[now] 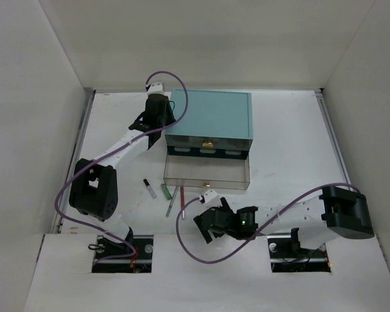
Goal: Organize the makeup
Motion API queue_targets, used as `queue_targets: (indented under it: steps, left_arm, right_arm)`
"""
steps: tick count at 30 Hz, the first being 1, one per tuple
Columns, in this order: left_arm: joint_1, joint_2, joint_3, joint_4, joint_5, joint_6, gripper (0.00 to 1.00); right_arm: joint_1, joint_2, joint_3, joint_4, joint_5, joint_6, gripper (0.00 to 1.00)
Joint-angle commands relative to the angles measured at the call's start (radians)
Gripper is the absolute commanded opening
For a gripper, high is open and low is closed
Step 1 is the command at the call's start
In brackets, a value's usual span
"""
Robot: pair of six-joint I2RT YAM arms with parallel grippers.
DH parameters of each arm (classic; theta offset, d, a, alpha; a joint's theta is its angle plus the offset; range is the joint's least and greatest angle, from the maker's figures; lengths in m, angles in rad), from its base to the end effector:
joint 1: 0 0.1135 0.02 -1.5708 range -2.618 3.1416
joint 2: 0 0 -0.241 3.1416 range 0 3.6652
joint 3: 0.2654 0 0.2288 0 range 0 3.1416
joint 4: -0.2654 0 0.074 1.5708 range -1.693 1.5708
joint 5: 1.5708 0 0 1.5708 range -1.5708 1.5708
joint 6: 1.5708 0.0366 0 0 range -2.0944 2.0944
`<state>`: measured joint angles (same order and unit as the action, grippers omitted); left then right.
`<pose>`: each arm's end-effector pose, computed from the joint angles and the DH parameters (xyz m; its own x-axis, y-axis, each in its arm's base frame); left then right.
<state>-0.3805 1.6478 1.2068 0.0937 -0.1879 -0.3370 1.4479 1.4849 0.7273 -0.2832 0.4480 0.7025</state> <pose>0.3435 -0.1300 0.2764 -0.3650 -0.2039 -0.9084 0.0859 0.9642 -0.2509 0.0470 0.2512 0.1532 -0.6414 -0.4417 -0.6273 -0.5939 0.8035 0.0414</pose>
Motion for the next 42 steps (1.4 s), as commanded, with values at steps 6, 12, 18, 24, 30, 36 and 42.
queue_targets:
  steps: [6, 12, 18, 24, 30, 36, 42]
  left_arm:
    - [-0.021, 0.072, -0.030, -0.203, 0.053, 0.018, 0.08]
    - [-0.019, 0.069, -0.033, -0.204, 0.050, 0.019, 0.08]
    - [-0.018, 0.063, -0.036, -0.204, 0.048, 0.021, 0.08]
    - [-0.014, 0.067, -0.033, -0.204, 0.047, 0.023, 0.08]
    - [-0.010, 0.067, -0.033, -0.204, 0.044, 0.023, 0.08]
    - [-0.010, 0.061, -0.033, -0.204, 0.044, 0.023, 0.08]
    - [-0.008, 0.060, -0.032, -0.203, 0.044, 0.023, 0.08]
  right_arm:
    - [-0.002, -0.034, -0.045, 0.105, -0.184, -0.092, 0.85]
    - [-0.020, -0.029, -0.051, 0.062, -0.155, -0.074, 0.76]
    - [-0.082, -0.052, -0.092, 0.006, -0.094, -0.018, 0.66]
    - [-0.111, -0.055, -0.115, -0.028, -0.065, 0.002, 0.50]
    - [-0.114, -0.058, -0.109, -0.027, -0.061, 0.006, 0.22]
    - [-0.116, -0.086, -0.085, -0.008, -0.028, -0.009, 0.03]
    - [-0.166, -0.188, 0.061, -0.019, 0.024, -0.118, 0.02]
